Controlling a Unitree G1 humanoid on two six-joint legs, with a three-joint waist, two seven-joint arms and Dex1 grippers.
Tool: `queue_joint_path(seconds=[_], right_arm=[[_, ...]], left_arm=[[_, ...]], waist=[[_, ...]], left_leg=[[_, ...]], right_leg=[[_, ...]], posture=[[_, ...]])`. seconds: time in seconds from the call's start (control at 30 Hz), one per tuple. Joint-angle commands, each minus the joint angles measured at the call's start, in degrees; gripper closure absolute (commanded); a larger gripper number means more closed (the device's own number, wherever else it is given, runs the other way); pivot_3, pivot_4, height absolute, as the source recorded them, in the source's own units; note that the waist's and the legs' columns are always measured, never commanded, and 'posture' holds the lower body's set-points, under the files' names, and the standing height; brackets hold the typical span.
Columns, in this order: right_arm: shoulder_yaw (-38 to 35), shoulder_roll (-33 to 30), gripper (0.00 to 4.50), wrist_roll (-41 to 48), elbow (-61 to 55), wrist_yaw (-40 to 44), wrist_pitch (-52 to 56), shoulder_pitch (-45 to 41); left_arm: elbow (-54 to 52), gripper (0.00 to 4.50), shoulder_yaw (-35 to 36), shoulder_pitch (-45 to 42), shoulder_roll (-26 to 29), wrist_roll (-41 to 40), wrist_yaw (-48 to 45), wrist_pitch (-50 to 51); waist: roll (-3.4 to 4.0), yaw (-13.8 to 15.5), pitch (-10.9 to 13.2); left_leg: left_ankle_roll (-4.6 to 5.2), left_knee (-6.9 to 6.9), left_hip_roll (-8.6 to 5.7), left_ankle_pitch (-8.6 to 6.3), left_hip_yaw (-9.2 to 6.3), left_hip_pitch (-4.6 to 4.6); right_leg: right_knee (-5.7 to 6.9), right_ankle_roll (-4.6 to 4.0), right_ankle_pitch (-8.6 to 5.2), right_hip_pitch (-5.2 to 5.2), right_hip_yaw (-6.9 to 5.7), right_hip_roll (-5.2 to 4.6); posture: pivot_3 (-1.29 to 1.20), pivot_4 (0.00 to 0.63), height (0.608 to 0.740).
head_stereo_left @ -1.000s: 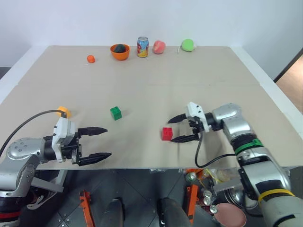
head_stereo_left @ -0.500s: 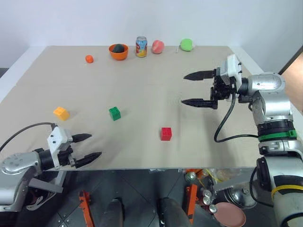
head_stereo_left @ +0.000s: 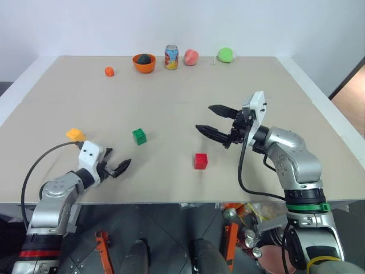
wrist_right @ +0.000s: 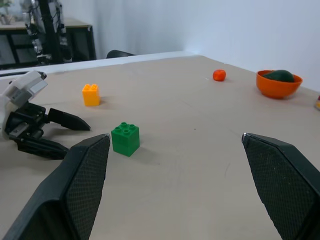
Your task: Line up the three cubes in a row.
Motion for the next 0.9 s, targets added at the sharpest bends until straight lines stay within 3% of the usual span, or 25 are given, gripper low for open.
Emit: queue_joint_path(seconds=[0.03,0.63,0.9], right_arm=[[-2.0,-0.4,0.14,2.0,-3.8,-1.1,0.4,-0.3],[-2.1,-2.2,0.14,4.7,-6.2,-1.0,1.7,-0.9],[-2.1,-2.7,0.14,4.7,-6.0,-1.1,1.4,-1.4]], left_arm=[[3.9,0.0,-0.8,-3.3,0.2,1.0,-1.6,-2.3],[31.8,0.0,-4.6,-25.3,0.6,3.5,-16.5,-11.9],[39.7,0.0,-5.2,-29.8,-1.1,5.2,-18.4,-14.7]], waist=[[0.0,0.0,0.0],[-0.01,0.0,0.0],[-0.01,-0.1,0.0]], left_leg=[[0.0,0.01,0.0,0.0,0.0,-0.01],[0.01,0.03,0.03,-0.01,-0.02,-0.06],[0.01,0.03,0.03,-0.01,-0.02,-0.07]], right_leg=[[0.0,0.0,0.0,0.0,0.0,0.0],[-0.01,0.05,0.0,-0.04,0.05,0.11],[-0.01,0.08,0.01,-0.04,0.06,0.11]], posture=[[0.0,0.15,0.74],[0.0,0.15,0.74],[0.0,0.15,0.74]])
